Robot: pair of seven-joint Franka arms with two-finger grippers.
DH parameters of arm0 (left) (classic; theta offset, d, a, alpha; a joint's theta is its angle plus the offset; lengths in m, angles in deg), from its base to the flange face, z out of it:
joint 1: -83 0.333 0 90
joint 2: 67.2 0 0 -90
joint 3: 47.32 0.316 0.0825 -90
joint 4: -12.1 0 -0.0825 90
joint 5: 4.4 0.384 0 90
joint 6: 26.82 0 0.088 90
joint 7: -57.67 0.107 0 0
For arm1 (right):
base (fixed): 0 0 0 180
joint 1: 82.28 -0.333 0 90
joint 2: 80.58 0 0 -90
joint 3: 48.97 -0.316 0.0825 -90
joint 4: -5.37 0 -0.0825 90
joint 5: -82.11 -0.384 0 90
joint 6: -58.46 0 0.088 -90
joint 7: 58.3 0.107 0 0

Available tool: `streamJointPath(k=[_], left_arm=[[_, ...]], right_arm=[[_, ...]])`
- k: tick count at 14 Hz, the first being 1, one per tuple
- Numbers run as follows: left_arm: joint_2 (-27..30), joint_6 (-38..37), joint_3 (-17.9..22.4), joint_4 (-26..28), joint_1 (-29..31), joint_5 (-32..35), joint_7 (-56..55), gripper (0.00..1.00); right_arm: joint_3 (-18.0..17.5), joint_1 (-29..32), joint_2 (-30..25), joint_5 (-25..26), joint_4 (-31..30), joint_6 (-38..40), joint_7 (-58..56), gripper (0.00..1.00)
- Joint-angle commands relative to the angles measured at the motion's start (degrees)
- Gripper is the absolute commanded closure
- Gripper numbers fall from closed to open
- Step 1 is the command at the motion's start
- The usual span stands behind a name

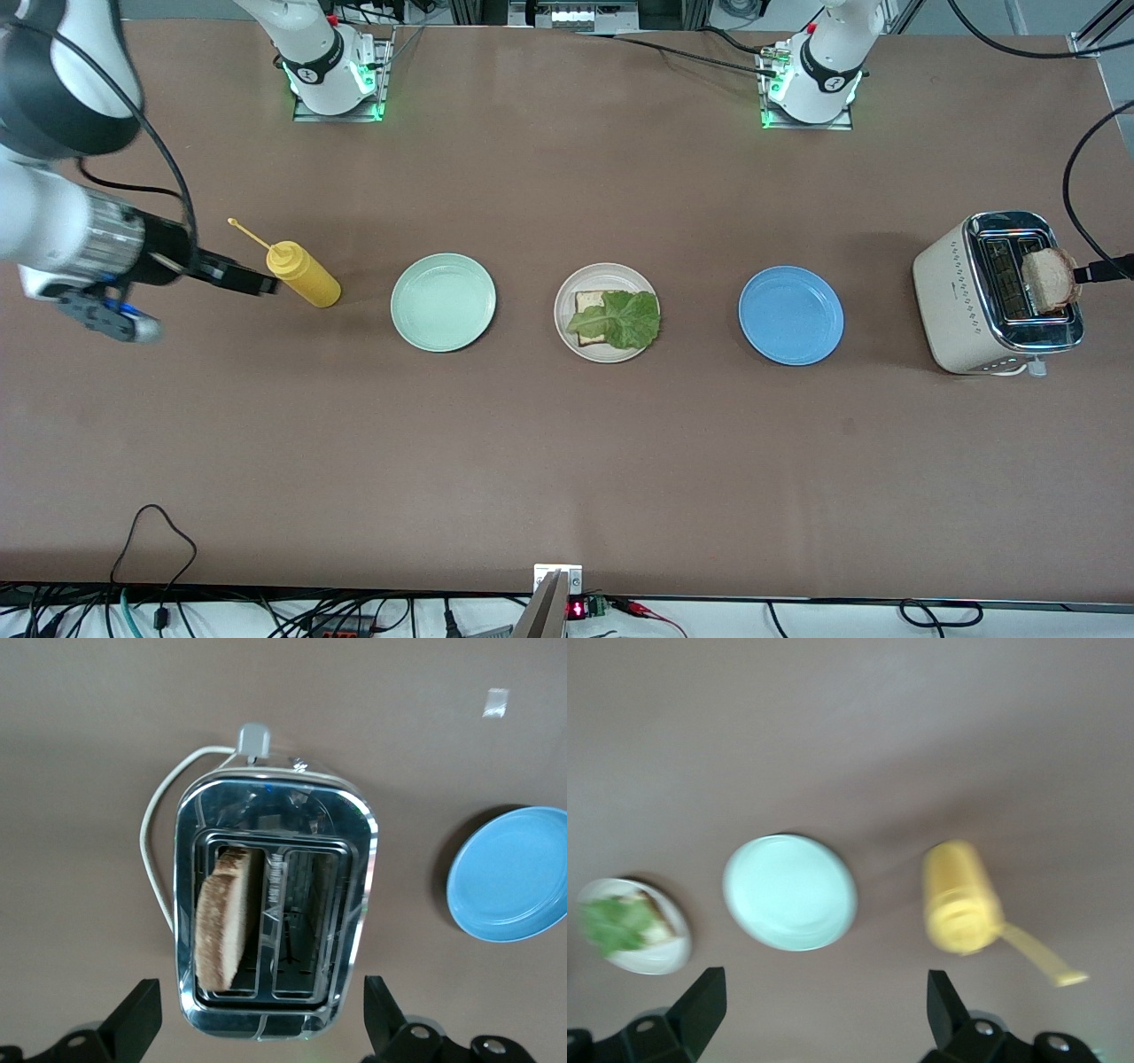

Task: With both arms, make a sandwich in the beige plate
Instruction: 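Release the lettuce onto the toast and withdraw the right gripper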

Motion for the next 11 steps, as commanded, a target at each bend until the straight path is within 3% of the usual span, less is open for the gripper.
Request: streamJointPath(k=[1,6,9,11], left_arm=[[-3.8,-1.0,-0.8,-2.3,3.0,-1.1,2.8,0.00],[-5.7,-2.4,-0.8,0.1,3.8,-1.1,4.3,0.00],[-5.9,-3.2,-0.8,0.2,3.7,-1.0,4.3,0.01],[-6.2,-2.9,-0.8,0.2,3.7,-1.0,4.3,0.06]], right_arm=[[-1.2,2.0,-5.4,5.4,-2.2,1.2,-8.8,0.00],[-1.1,5.5,-10.4,9.3,-2.1,2.4,-21.0,0.00],[-1.1,5.4,-10.0,12.7,-1.7,2.5,-21.0,0.00],[-1.1,5.8,-8.9,11.8,-1.6,2.8,-20.9,0.00]])
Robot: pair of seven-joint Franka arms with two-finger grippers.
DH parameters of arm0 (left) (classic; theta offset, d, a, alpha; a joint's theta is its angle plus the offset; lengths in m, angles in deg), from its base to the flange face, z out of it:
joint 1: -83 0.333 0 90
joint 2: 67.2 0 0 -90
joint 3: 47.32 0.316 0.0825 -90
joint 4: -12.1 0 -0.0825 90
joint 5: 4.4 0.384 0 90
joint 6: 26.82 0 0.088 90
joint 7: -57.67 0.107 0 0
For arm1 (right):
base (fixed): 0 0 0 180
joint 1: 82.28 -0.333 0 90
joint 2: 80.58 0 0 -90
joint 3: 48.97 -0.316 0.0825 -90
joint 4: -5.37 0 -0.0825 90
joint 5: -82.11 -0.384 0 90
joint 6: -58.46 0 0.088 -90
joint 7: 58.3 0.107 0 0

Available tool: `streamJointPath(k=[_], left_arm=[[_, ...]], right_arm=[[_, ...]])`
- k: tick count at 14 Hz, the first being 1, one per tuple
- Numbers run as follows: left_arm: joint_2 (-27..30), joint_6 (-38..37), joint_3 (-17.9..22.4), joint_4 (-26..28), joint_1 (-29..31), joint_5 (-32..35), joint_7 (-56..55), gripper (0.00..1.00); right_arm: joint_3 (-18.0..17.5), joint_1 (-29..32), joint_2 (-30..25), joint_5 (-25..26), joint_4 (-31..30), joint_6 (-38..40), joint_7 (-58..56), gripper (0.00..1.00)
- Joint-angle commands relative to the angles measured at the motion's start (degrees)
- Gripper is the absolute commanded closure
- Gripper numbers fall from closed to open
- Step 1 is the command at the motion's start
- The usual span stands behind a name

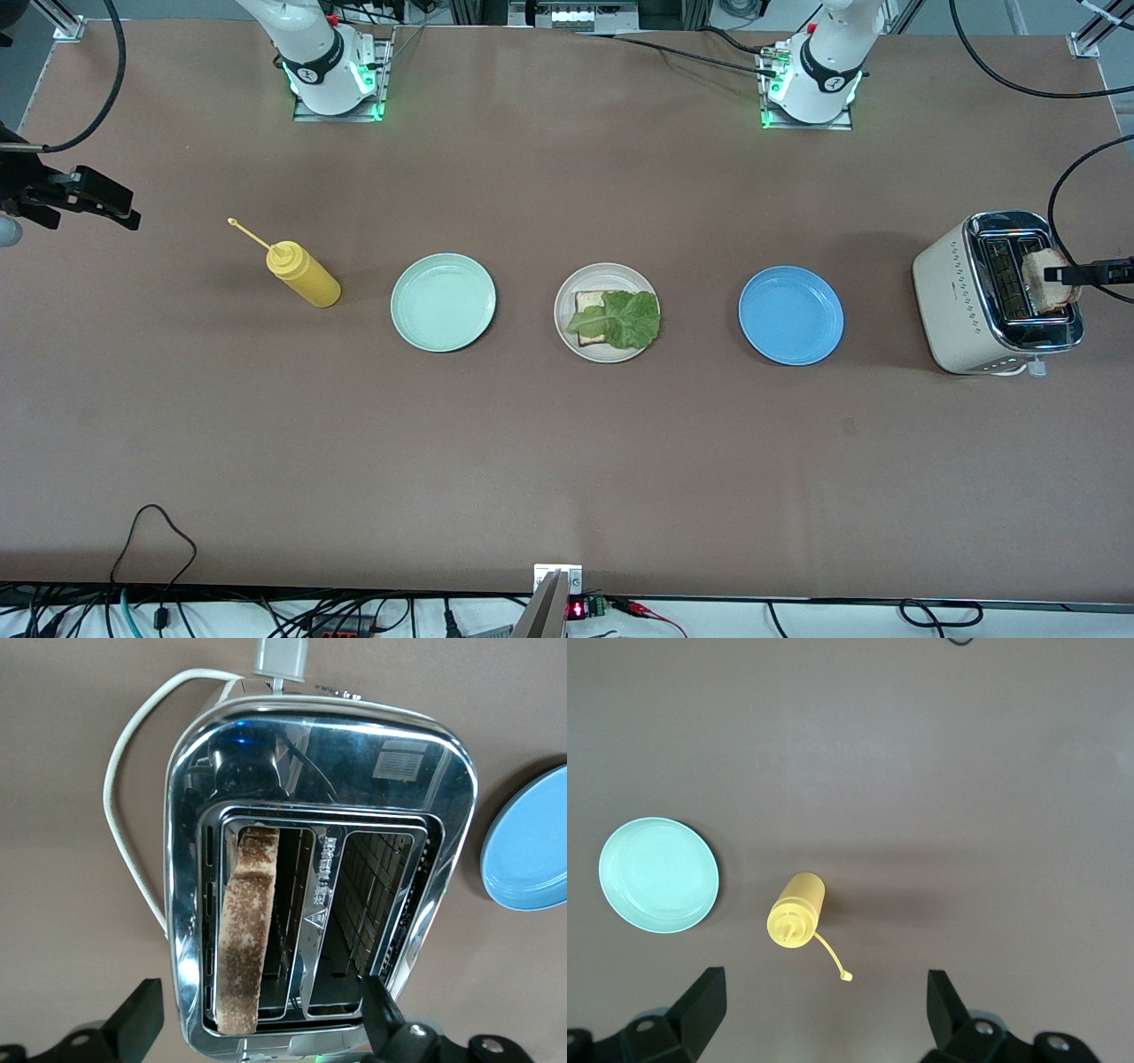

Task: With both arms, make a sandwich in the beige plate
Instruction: 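Reach the left gripper down to the toast slice in the toaster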

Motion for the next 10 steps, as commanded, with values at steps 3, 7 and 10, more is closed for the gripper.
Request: streamJointPath(k=[3,7,10], left_arm=[[-0.5,-0.5,-0.4,0.1,0.9,-0.8,1.3,0.12],[-1.3,-0.4,-0.4,-0.1,1.0,-0.7,1.2,0.13],[-1.7,-0.2,-0.4,-0.2,1.0,-0.3,0.2,0.20]], right_arm=[[-0.8,1.0,2.7,0.6,0.0,-0.4,-0.3,0.00],[-1.0,0.9,3.8,0.4,0.3,-0.7,-1.1,0.00],[-1.3,0.2,3.9,4.4,0.3,-0.8,-1.1,0.00]])
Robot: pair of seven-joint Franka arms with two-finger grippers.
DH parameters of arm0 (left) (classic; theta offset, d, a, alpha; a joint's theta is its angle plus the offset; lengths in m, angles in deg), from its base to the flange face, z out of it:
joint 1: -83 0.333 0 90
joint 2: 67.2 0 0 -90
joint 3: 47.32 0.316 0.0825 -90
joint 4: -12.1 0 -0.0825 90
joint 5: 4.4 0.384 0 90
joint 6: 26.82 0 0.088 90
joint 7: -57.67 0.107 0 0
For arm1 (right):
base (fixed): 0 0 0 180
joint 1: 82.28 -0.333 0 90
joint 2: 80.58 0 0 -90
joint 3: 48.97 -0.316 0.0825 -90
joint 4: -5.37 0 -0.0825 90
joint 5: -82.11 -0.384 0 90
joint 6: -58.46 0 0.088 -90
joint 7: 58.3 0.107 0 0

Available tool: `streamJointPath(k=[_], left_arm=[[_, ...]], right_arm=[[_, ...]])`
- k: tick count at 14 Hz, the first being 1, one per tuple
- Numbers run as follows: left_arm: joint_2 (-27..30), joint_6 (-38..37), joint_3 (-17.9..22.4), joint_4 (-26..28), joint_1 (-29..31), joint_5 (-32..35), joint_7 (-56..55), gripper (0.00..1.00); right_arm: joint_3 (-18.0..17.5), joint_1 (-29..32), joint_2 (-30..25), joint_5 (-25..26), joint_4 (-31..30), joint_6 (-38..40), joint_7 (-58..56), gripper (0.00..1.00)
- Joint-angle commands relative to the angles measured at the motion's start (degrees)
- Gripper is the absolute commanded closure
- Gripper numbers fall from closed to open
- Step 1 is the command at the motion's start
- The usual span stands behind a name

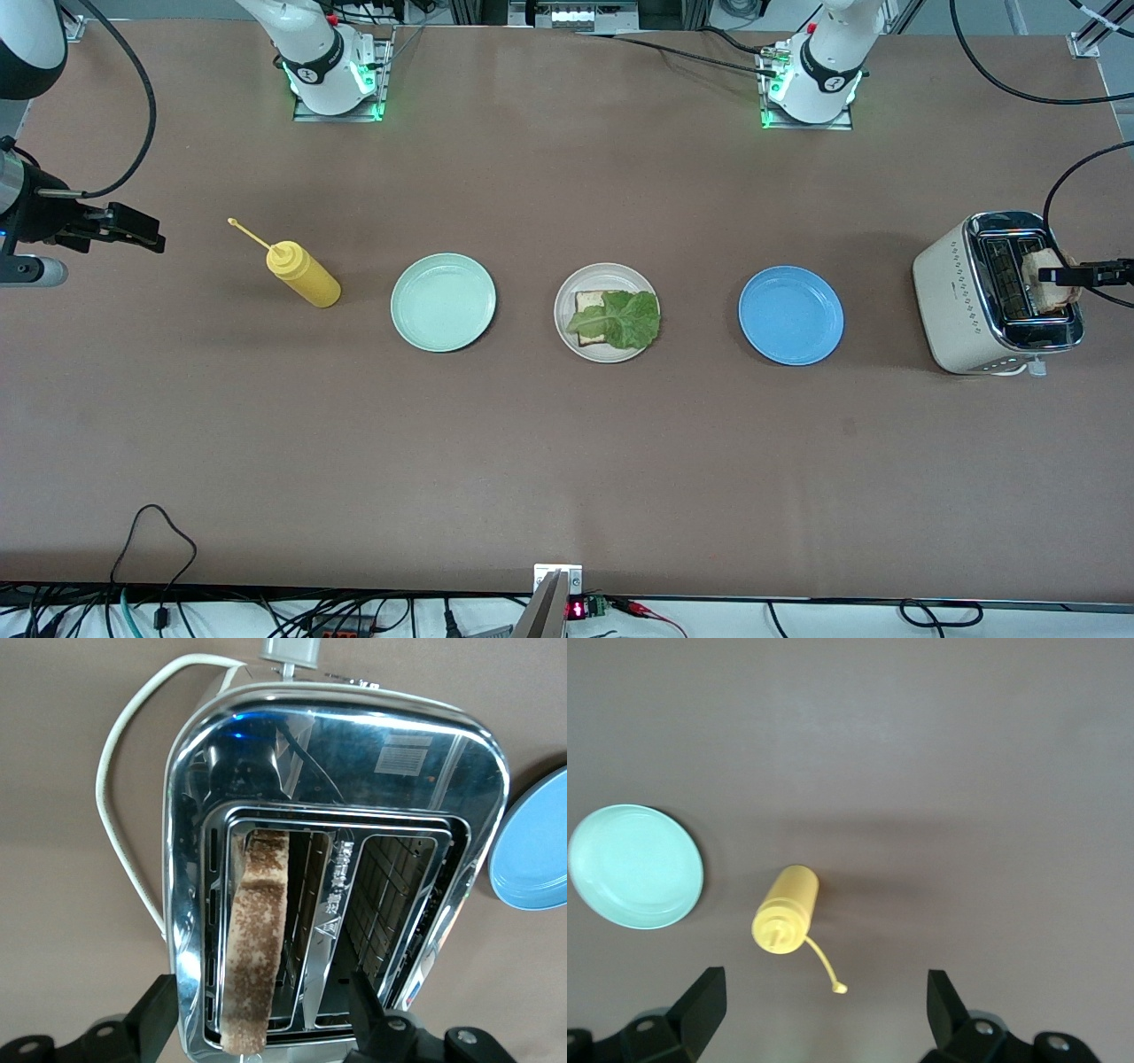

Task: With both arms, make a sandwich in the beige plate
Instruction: 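Reach the left gripper down to the toast slice in the toaster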

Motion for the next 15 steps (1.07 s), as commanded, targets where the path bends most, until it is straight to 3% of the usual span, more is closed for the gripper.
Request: streamJointPath(k=[1,2,6,8,12,15], left_arm=[[-0.7,-0.1,-0.4,-0.4,0.5,-0.5,0.1,0.23],[-0.9,-0.1,-0.4,-0.5,0.6,-0.6,0.1,0.29],[-0.9,-0.2,-0.4,-0.7,0.6,-0.7,-2.9,0.71],[-0.6,-0.3,-0.5,-1.1,0.5,-0.8,-4.0,0.84],[-0.1,-1.3,-1.0,-4.7,0.6,-0.8,-3.4,0.91],[2.7,-9.7,-1.4,-10.0,0.5,-2.3,-3.1,0.92]], right_arm=[[-0.6,0.1,0.4,1.9,0.6,-0.1,-0.7,0.00],[-0.6,0.0,0.6,1.9,0.6,-0.3,-0.3,0.00],[-0.7,-0.3,0.5,1.8,0.6,-2.1,0.2,0.00],[-0.7,-0.1,0.5,1.9,0.6,-2.4,0.2,0.00],[-0.7,-0.2,0.3,1.7,0.6,-2.4,0.3,0.00],[-0.6,-0.2,0.2,-2.3,0.5,-2.6,0.3,0.00]])
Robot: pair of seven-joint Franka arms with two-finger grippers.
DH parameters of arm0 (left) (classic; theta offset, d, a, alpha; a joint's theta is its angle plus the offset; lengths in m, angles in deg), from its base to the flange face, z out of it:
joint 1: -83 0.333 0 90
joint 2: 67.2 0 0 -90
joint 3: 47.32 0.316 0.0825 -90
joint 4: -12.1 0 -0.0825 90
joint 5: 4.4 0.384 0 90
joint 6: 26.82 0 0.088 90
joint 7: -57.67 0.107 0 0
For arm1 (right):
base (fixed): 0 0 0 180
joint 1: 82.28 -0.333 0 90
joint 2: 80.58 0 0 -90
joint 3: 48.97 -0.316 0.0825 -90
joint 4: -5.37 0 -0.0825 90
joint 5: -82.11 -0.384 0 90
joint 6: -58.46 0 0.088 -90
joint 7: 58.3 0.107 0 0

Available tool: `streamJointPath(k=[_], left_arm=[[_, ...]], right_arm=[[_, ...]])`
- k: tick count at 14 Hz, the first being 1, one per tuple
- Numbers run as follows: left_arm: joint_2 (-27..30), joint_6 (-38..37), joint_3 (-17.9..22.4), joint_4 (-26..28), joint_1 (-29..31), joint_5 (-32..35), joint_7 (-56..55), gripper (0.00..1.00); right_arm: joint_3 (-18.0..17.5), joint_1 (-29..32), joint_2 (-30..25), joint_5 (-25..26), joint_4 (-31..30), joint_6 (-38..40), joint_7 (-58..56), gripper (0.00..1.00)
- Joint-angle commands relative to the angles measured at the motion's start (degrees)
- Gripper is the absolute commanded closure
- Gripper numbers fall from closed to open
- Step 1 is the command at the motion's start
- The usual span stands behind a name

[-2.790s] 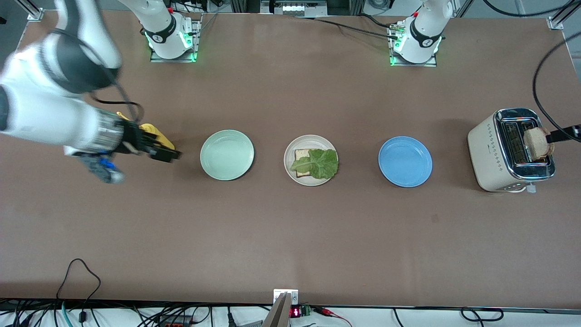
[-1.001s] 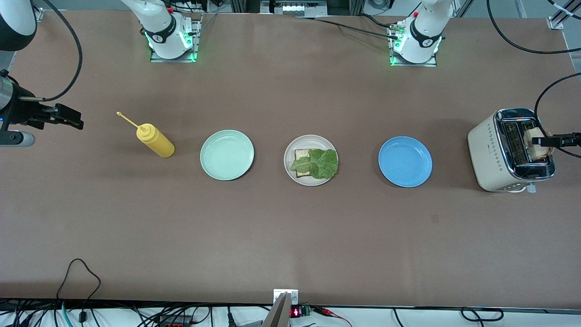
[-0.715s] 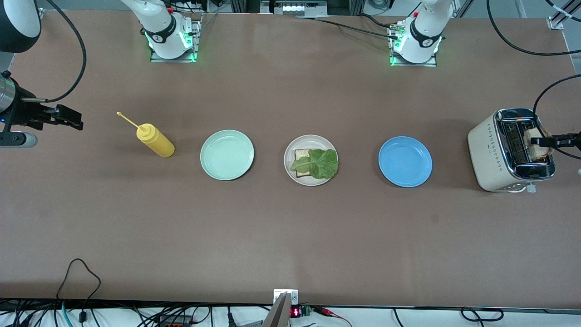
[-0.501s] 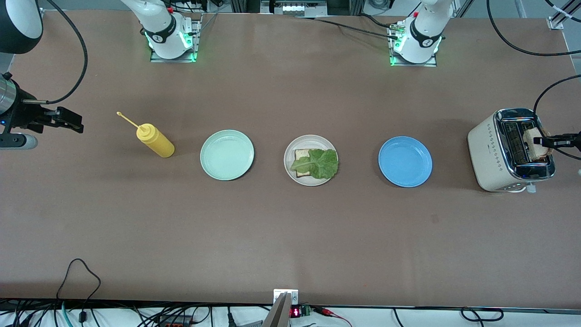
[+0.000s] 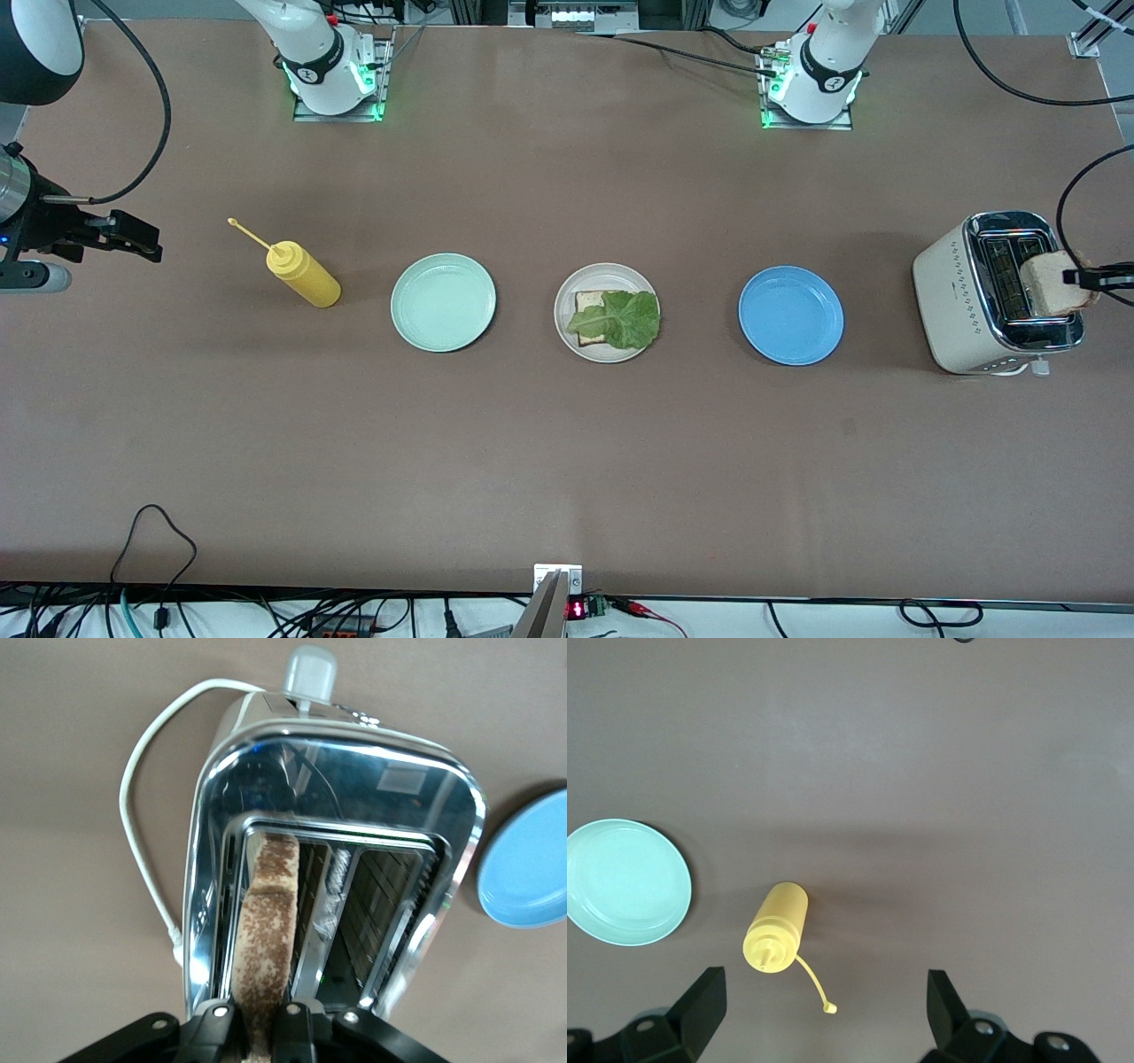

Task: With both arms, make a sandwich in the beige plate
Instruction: 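Reach the left gripper down to the toast slice in the toaster, then grasp the toast with the left gripper and lift it out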

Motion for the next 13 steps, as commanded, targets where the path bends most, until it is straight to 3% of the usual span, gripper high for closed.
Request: streamJointPath(k=[1,4,8,10,13], left_arm=[[3.0,-9.5,-1.0,-6.7,0.2,-3.5,-0.1,0.92],[5.3,-19.8,-4.4,-11.2,-0.1,-4.2,0.0,0.92],[8.0,-25.5,-16.8,-10.1,-0.1,-6.0,-1.2,0.92],[6.8,-23.3,-23.2,-7.0,-1.1,-9.5,-3.7,0.92],[3.3,-16.3,-25.2,-5.4,-10.0,-10.2,-9.6,0.92]], right_arm=[[-0.2,0.3,-0.2,-3.5,0.5,-0.1,0.2,0.00],[-0.1,0.6,-0.1,-3.7,0.4,-0.2,0.2,0.00],[0.0,0.7,-0.1,-3.7,0.4,-0.1,0.2,0.00],[0.0,0.7,-0.1,-3.7,0.4,0.1,0.2,0.00],[0.1,0.8,-0.3,-3.7,0.2,0.6,0.2,0.00]])
